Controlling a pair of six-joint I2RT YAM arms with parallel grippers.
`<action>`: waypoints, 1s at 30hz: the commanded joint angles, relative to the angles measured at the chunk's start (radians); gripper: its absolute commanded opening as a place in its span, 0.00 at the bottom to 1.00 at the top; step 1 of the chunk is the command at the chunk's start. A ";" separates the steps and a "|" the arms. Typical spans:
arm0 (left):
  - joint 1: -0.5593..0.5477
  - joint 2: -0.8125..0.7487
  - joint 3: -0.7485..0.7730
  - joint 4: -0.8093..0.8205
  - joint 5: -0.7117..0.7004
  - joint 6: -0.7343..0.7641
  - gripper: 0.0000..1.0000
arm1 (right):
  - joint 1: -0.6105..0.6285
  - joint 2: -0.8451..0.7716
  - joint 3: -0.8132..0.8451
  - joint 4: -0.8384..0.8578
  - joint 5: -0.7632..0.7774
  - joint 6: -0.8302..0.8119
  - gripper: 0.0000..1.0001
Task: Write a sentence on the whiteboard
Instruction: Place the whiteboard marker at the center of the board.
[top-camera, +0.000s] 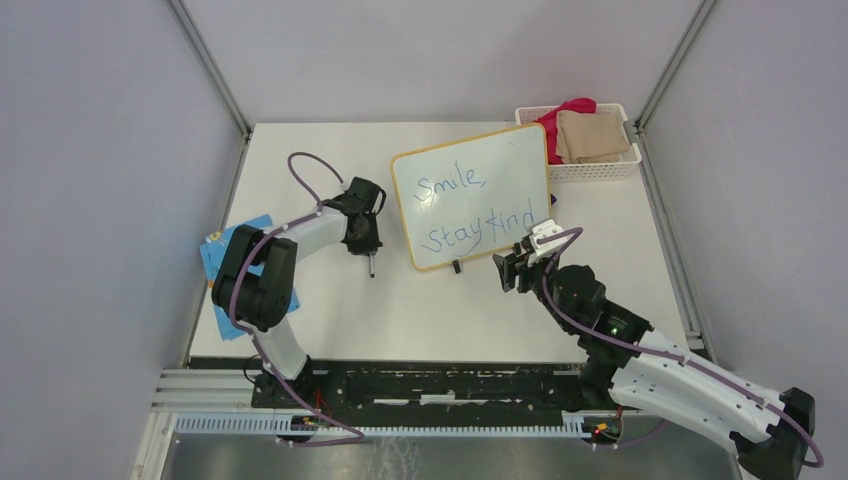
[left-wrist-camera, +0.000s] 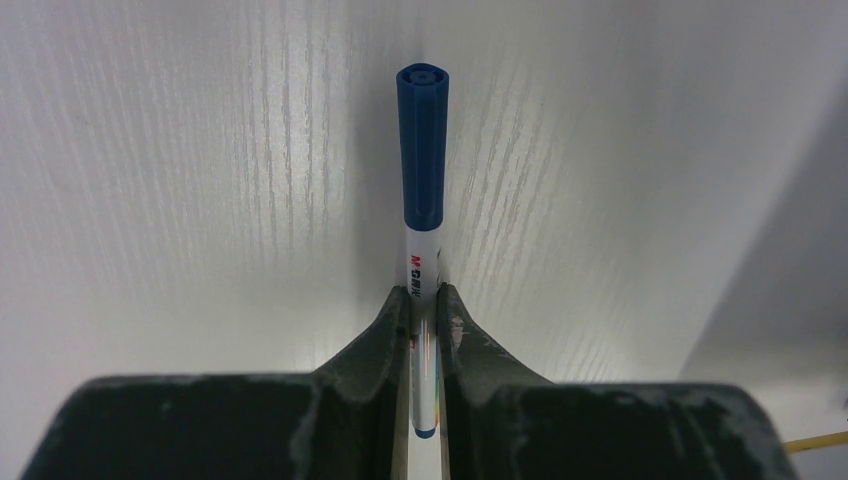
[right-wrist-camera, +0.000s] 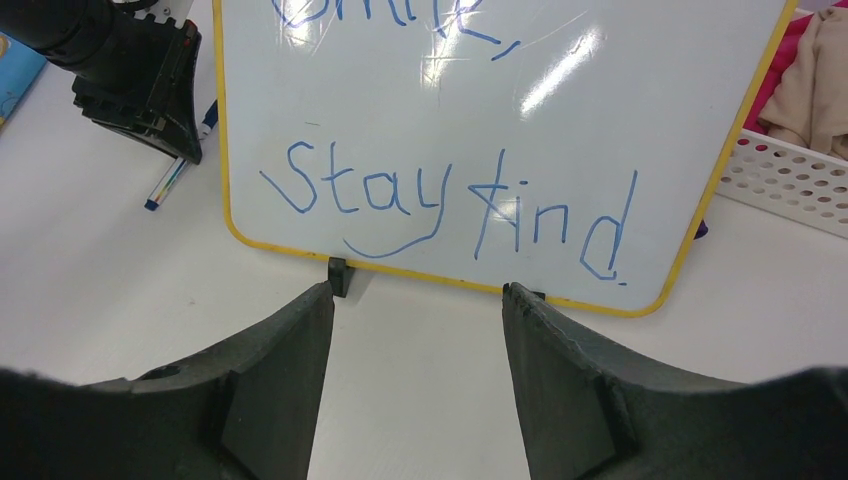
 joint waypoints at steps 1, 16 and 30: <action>0.005 0.058 -0.007 0.001 -0.004 0.023 0.13 | 0.001 -0.018 0.026 0.023 0.020 -0.001 0.68; 0.004 0.047 -0.010 -0.005 0.005 0.024 0.28 | 0.002 -0.019 0.034 -0.002 0.002 0.016 0.68; 0.003 0.049 -0.007 -0.009 0.006 0.025 0.30 | 0.002 -0.026 0.026 -0.010 -0.002 0.023 0.67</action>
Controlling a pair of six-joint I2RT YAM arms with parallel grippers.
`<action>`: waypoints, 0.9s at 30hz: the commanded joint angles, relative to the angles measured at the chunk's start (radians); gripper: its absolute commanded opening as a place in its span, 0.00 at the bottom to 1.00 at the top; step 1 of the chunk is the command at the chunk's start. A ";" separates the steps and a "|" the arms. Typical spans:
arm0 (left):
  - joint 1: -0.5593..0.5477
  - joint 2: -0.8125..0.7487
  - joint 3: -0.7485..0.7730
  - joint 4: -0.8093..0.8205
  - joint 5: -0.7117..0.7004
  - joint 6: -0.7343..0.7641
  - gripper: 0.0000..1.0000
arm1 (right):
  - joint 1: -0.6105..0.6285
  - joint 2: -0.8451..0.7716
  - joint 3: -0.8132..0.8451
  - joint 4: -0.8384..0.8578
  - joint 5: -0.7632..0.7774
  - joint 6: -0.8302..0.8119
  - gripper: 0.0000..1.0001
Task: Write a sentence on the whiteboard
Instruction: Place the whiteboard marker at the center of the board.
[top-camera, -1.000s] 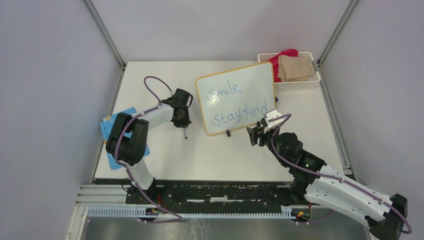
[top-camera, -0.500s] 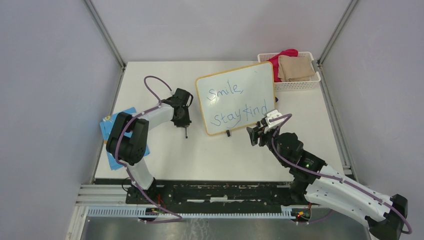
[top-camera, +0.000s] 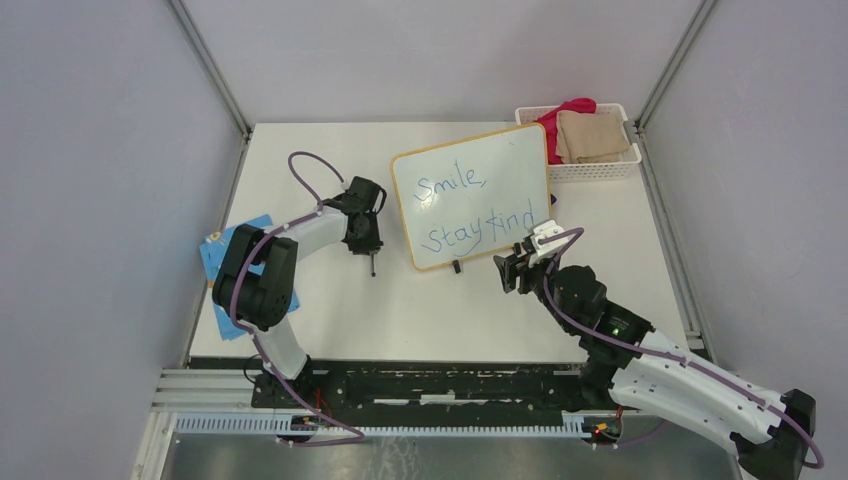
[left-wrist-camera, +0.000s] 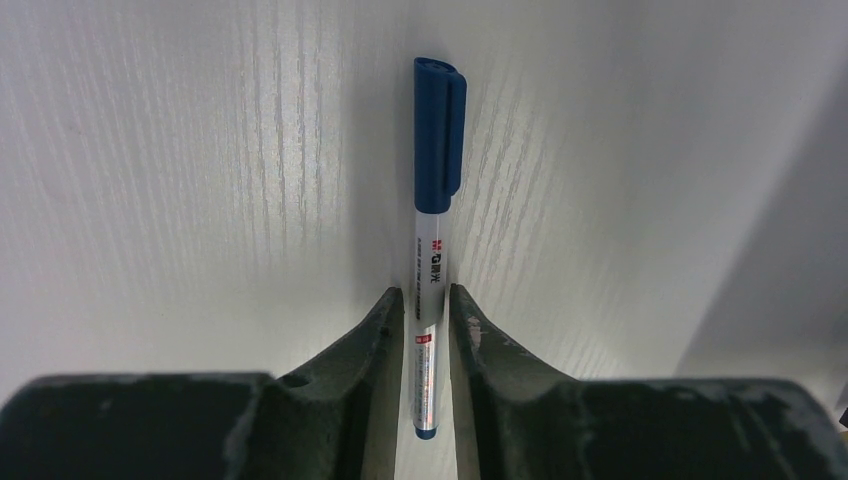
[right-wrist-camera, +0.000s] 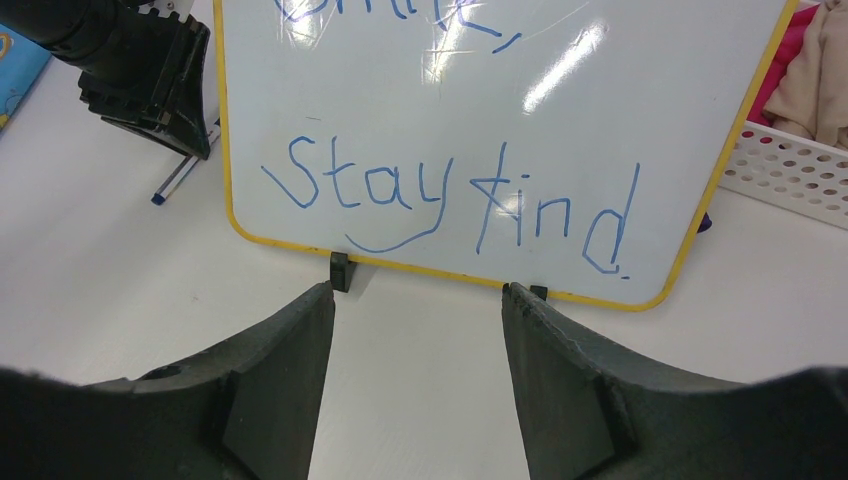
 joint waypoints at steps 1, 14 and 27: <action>0.003 0.040 -0.014 -0.016 0.001 0.025 0.30 | 0.002 -0.013 0.026 0.008 0.000 0.010 0.67; 0.003 0.027 -0.014 -0.017 -0.002 0.027 0.31 | 0.002 -0.015 0.024 0.006 -0.002 0.012 0.67; 0.001 -0.065 -0.034 -0.025 -0.084 -0.017 0.45 | 0.002 0.000 0.041 0.001 -0.016 0.007 0.67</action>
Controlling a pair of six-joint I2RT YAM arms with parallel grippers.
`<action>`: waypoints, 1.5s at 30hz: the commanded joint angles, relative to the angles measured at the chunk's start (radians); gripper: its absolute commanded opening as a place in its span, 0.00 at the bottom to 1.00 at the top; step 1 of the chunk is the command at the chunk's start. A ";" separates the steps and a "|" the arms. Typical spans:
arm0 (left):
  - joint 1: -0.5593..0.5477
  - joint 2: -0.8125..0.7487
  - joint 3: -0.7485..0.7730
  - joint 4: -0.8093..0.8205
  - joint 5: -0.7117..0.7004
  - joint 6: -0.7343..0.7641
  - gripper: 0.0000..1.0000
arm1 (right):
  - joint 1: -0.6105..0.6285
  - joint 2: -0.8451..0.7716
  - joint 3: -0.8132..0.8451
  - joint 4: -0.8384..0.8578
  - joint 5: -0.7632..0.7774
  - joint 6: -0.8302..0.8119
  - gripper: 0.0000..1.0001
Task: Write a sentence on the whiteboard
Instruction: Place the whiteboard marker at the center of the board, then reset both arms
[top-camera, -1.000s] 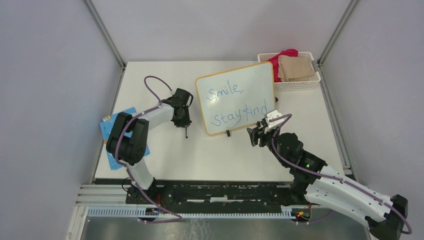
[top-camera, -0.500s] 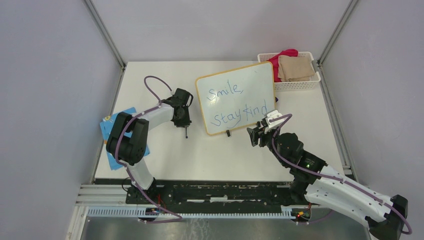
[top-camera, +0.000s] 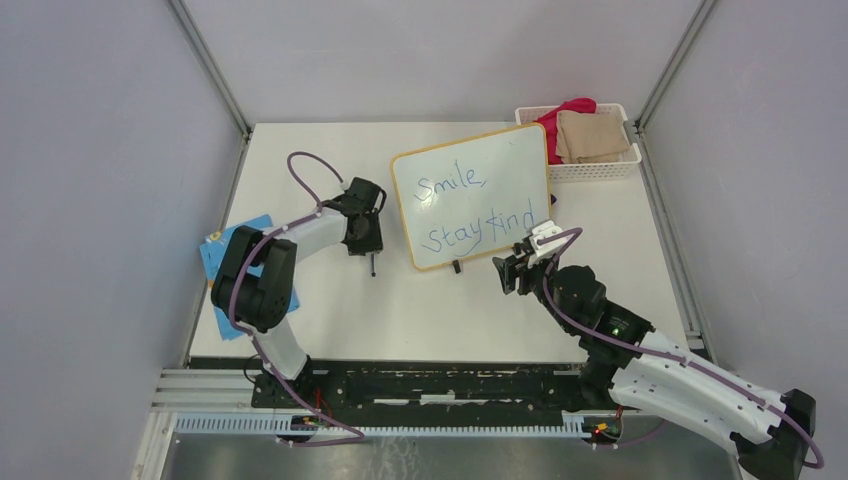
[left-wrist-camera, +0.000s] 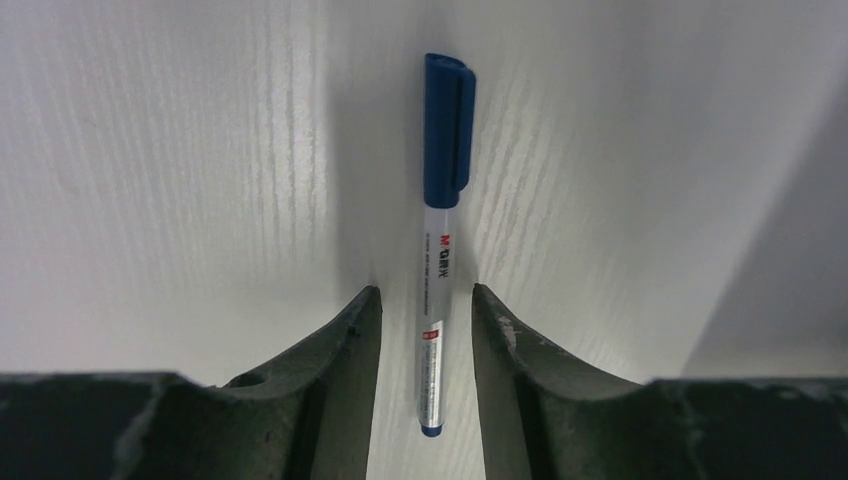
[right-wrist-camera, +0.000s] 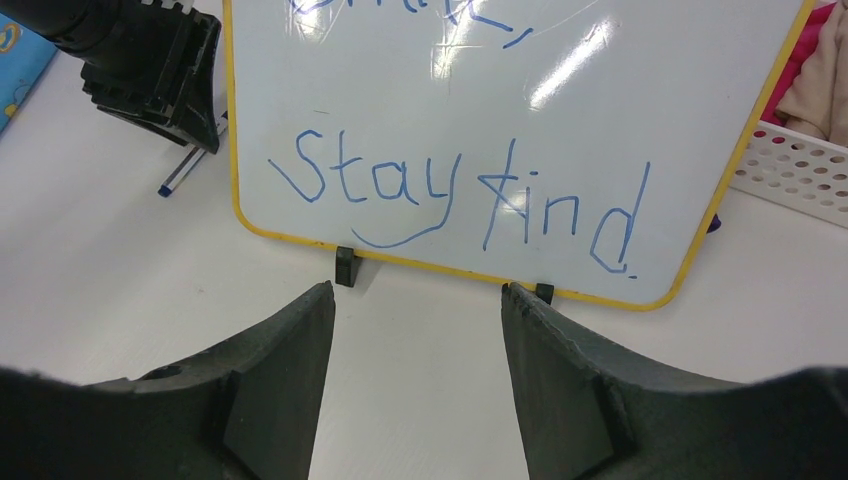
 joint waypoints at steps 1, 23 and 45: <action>0.002 -0.076 -0.038 -0.031 -0.103 -0.031 0.47 | 0.002 0.003 0.044 0.010 -0.003 0.005 0.67; -0.164 -0.604 -0.078 0.080 -0.281 0.083 0.60 | 0.002 0.117 0.091 0.168 -0.019 -0.005 0.80; -0.271 -0.583 0.113 0.397 -0.379 0.081 1.00 | -0.024 0.462 0.353 0.258 0.395 -0.036 0.98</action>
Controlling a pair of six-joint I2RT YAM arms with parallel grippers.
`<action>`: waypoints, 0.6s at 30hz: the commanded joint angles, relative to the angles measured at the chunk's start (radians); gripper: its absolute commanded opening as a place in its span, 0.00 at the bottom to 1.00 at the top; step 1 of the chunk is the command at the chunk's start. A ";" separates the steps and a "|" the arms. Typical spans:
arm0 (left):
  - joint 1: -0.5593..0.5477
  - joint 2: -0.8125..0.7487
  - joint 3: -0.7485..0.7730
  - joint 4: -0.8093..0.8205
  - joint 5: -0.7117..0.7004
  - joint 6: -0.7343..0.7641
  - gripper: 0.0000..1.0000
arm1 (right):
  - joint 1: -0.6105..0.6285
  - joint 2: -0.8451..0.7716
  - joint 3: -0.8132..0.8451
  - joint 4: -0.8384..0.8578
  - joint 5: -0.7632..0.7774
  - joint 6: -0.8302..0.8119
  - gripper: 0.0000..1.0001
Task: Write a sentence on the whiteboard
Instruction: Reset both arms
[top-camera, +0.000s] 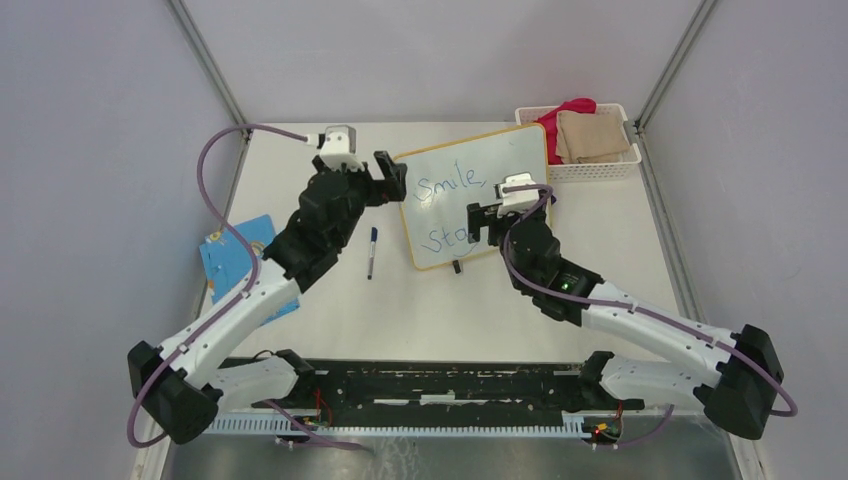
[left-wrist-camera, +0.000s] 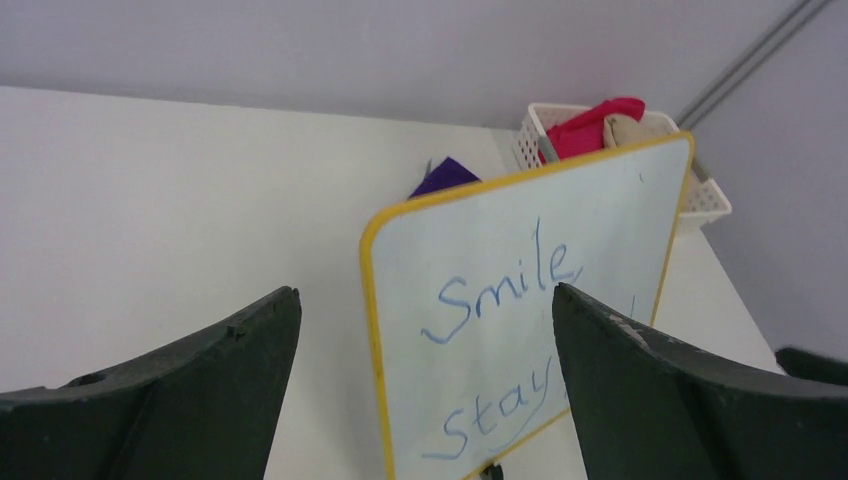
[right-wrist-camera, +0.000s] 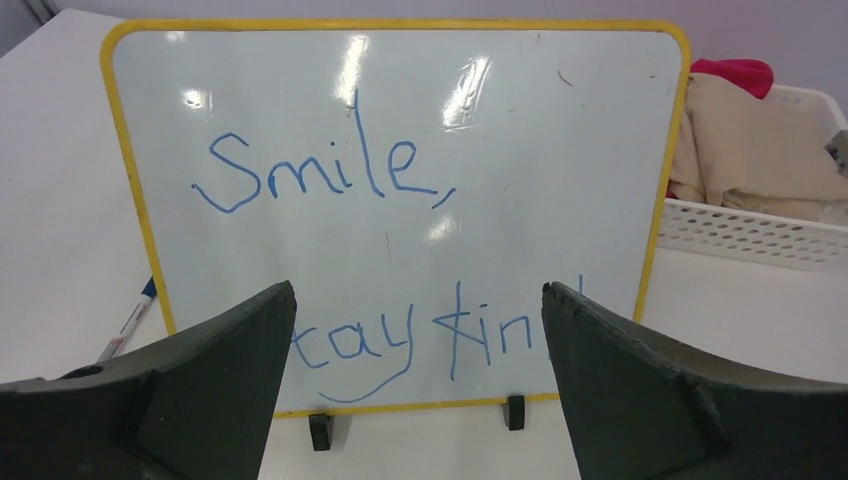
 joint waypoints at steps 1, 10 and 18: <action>-0.001 0.160 0.281 -0.109 -0.167 -0.065 1.00 | -0.043 0.047 0.111 -0.009 0.100 -0.005 0.98; -0.003 0.182 0.353 -0.011 0.041 0.247 1.00 | -0.267 0.104 0.432 -0.282 -0.002 0.115 0.98; -0.016 0.022 0.187 0.130 -0.040 0.269 1.00 | -0.170 -0.177 0.249 0.063 0.197 -0.268 0.98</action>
